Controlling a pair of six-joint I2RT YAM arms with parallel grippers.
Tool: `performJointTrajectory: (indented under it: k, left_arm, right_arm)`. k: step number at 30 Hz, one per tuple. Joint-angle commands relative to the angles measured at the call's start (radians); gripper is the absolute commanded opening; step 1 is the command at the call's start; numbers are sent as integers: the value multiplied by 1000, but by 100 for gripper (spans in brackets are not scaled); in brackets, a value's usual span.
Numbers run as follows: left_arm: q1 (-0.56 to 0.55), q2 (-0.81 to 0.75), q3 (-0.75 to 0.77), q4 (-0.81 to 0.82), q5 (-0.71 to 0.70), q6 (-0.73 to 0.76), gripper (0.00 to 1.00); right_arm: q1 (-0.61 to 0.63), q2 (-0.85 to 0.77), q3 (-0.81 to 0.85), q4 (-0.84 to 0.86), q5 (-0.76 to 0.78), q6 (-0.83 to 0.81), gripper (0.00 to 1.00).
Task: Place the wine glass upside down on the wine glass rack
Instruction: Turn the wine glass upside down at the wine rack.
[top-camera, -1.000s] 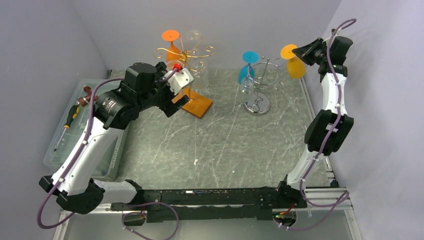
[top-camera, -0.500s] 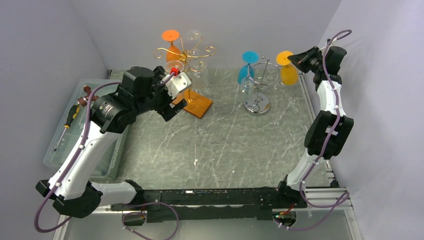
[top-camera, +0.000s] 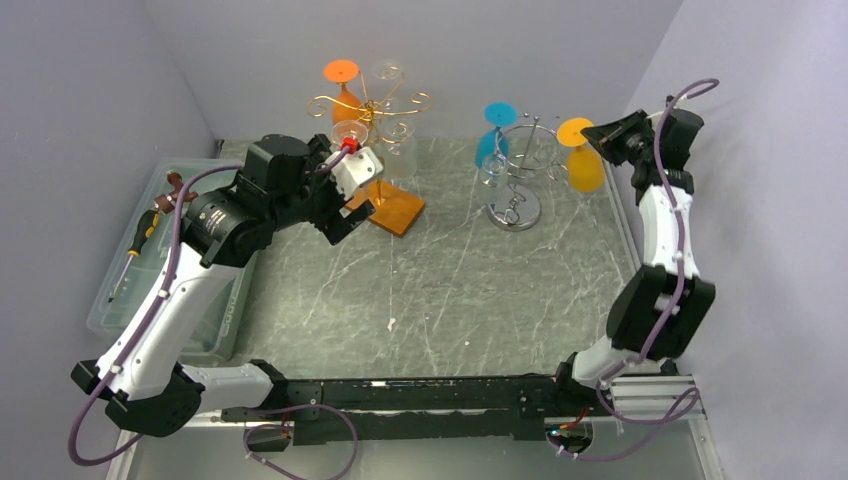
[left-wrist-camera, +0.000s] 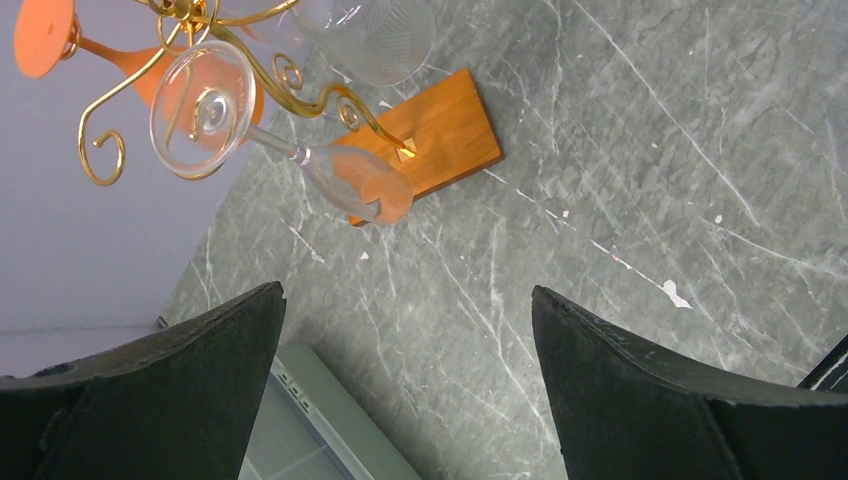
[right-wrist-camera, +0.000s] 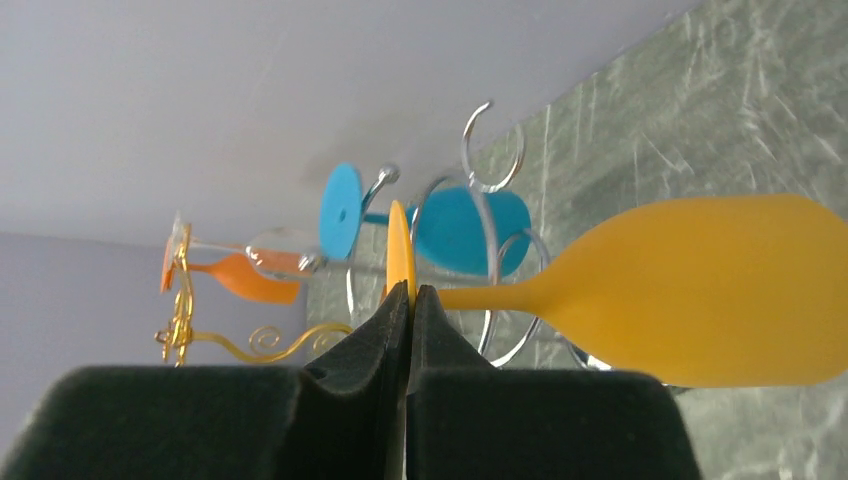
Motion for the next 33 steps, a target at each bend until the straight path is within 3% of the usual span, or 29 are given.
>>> performJointTrajectory:
  k: [1, 13, 33]
  left_arm:
    - [1, -5, 15, 7, 39, -1, 99]
    - [-3, -17, 9, 0, 51, -3, 99]
    - [-3, -29, 1, 11, 53, -4, 99]
  right_arm:
    - [-16, -202, -101, -44, 87, -17, 0]
    - [-28, -389, -312, -82, 77, 62, 0]
    - [-4, -353, -369, 72, -1, 175, 0]
